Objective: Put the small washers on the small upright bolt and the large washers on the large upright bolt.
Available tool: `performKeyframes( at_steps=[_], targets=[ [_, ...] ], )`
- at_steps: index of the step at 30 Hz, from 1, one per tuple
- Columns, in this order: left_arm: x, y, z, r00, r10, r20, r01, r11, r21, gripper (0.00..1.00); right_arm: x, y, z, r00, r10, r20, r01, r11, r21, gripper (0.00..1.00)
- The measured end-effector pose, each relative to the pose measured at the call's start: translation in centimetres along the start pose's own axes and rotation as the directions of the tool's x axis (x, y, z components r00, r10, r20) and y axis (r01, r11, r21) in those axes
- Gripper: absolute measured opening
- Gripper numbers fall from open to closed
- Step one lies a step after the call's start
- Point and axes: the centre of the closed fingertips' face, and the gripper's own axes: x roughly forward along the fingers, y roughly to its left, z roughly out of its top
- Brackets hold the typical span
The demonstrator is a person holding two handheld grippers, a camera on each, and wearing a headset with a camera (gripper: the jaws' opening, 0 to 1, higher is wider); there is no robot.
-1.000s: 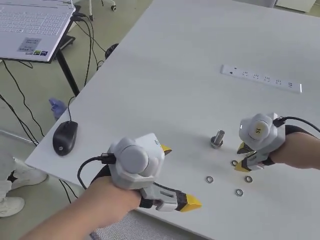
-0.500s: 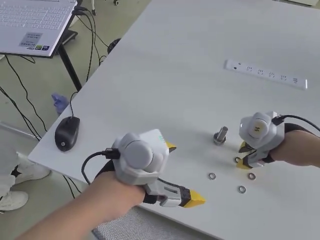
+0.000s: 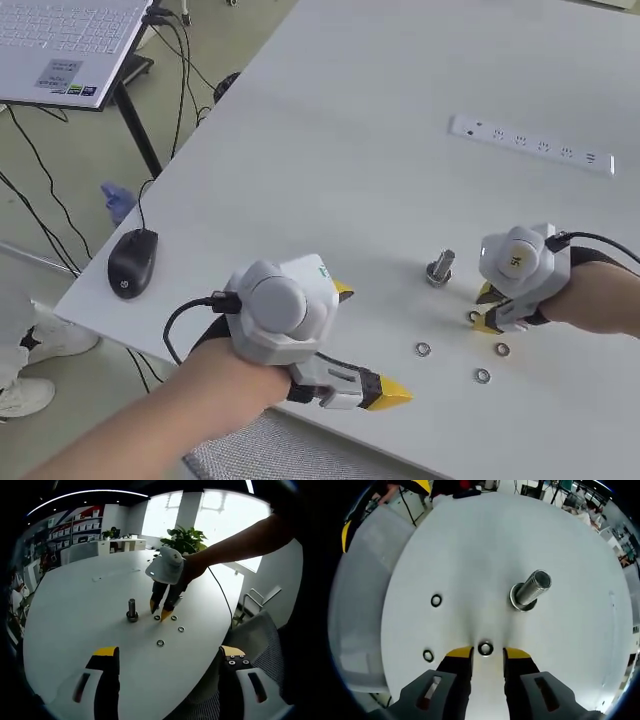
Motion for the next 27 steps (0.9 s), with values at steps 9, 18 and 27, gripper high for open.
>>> performKeyframes(
  at_steps=[9,18,27],
  targets=[
    [-0.1,0.07,-0.25,0.9999,0.011,0.004,-0.011,1.0,-0.007,0.8,0.12,-0.31,-0.06,0.9999,0.002,-0.015,-0.002,1.0,-0.011,0.22],
    [-0.03,0.13,-0.3,0.9999,0.011,0.004,-0.011,1.0,-0.006,0.79,0.06,0.0,-0.06,0.9997,0.001,-0.024,-0.001,1.0,-0.031,0.18],
    [0.23,0.21,-0.24,1.0,0.006,-0.003,-0.006,1.0,0.003,0.79,0.33,-0.23,-0.26,0.9996,-0.008,-0.029,0.007,1.0,-0.029,0.14]
  ],
)
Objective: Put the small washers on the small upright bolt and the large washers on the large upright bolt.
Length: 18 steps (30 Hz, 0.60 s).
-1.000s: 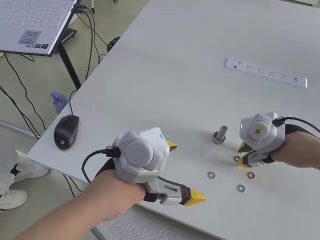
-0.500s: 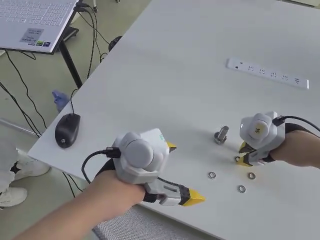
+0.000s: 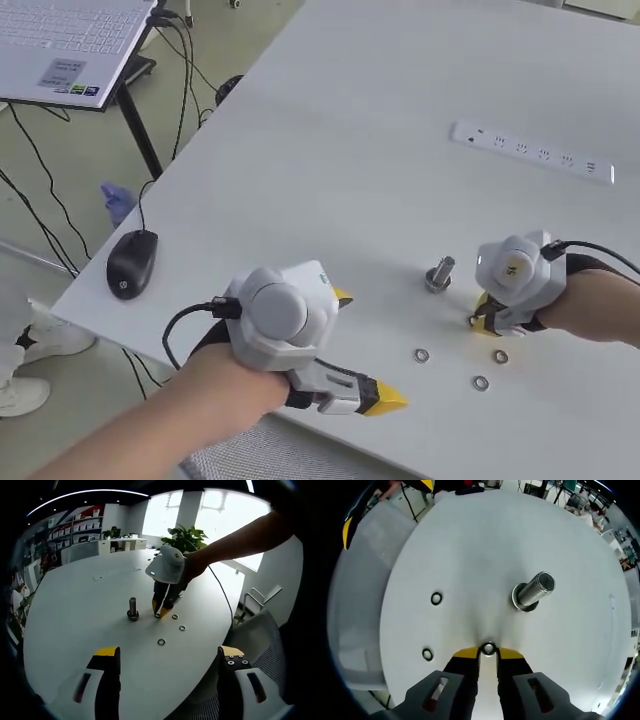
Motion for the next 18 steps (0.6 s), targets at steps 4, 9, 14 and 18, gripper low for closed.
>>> performKeyframes(
  at_steps=[4,9,14,18],
  targets=[
    [0.09,0.03,0.06,1.0,0.0,-0.002,0.0,1.0,-0.002,0.79,0.23,-0.26,-0.17,0.9996,-0.012,-0.026,0.012,1.0,0.004,0.13],
    [0.08,0.09,0.27,1.0,0.002,0.006,-0.002,1.0,-0.004,0.79,0.42,-0.57,-0.3,0.9997,-0.006,-0.023,0.007,0.999,0.041,0.13],
    [0.01,0.08,0.19,1.0,-0.001,0.002,0.001,1.0,0.004,0.78,0.51,-0.63,-0.26,0.9994,-0.012,-0.032,0.014,0.998,0.058,0.13],
    [-0.15,0.28,0.18,1.0,0.0,-0.001,0.0,1.0,0.006,0.78,0.47,-0.57,-0.11,1.0,-0.002,-0.008,0.003,0.994,0.105,0.13]
  ],
)
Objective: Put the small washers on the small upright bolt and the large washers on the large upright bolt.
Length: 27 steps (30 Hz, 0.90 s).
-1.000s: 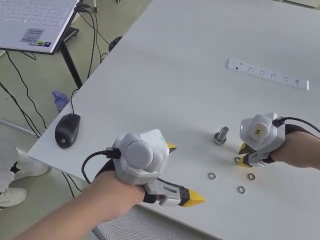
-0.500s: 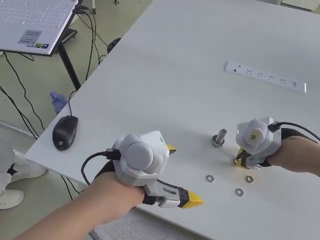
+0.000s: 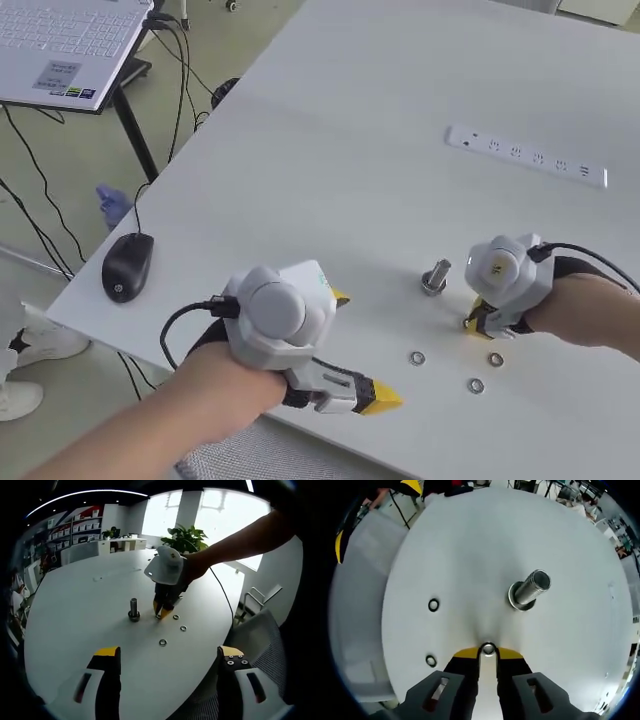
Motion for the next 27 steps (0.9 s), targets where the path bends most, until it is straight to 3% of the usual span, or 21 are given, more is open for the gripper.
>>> performKeyframes(
  at_steps=[6,17,27],
  targets=[
    [-0.1,0.1,-0.1,1.0,-0.004,-0.005,0.004,1.0,0.007,0.78,-0.5,0.4,-0.2,1.0,0.004,-0.004,-0.004,1.0,0.023,0.13],
    [0.6,0.1,0.5,0.9998,-0.019,-0.002,0.019,1.0,0.025,0.78,-4.1,1.3,0.2,0.9995,-0.001,0.032,-0.002,0.995,0.096,0.12],
    [0.9,0.5,0.8,0.9998,-0.017,-0.002,0.017,0.999,0.046,0.83,-5.5,2.0,-2.2,0.9997,-0.011,0.02,0.008,0.991,0.134,0.12]
  ],
)
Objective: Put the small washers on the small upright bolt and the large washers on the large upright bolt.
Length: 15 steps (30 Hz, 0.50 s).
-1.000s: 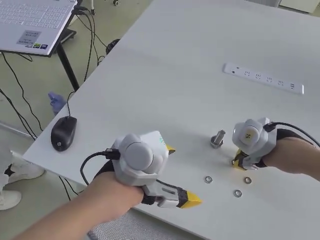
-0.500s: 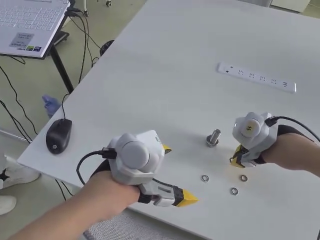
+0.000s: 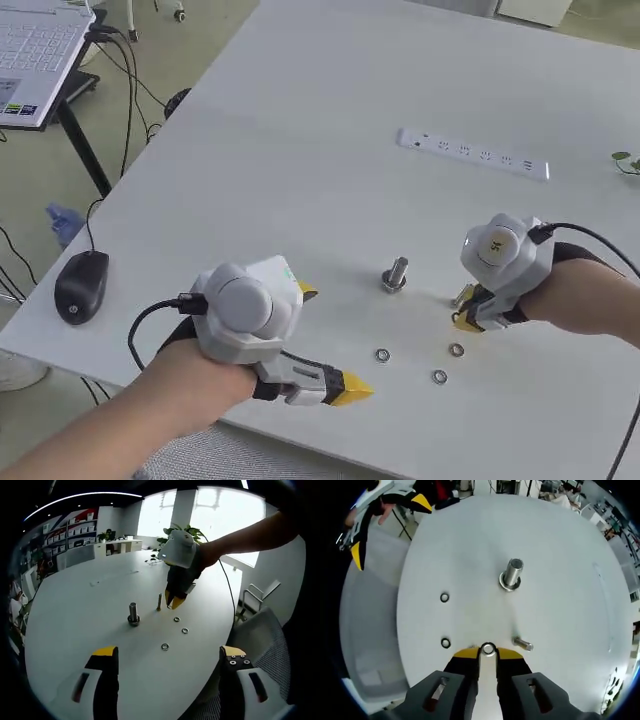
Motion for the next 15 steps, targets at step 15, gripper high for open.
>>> performKeyframes(
  at_steps=[15],
  targets=[
    [0.0,-0.2,-0.4,0.9998,-0.018,-0.01,0.018,1.0,-0.007,0.99,-1.6,-1.5,-2.6,0.9994,-0.029,0.017,0.027,0.996,0.09,0.12]
  ],
)
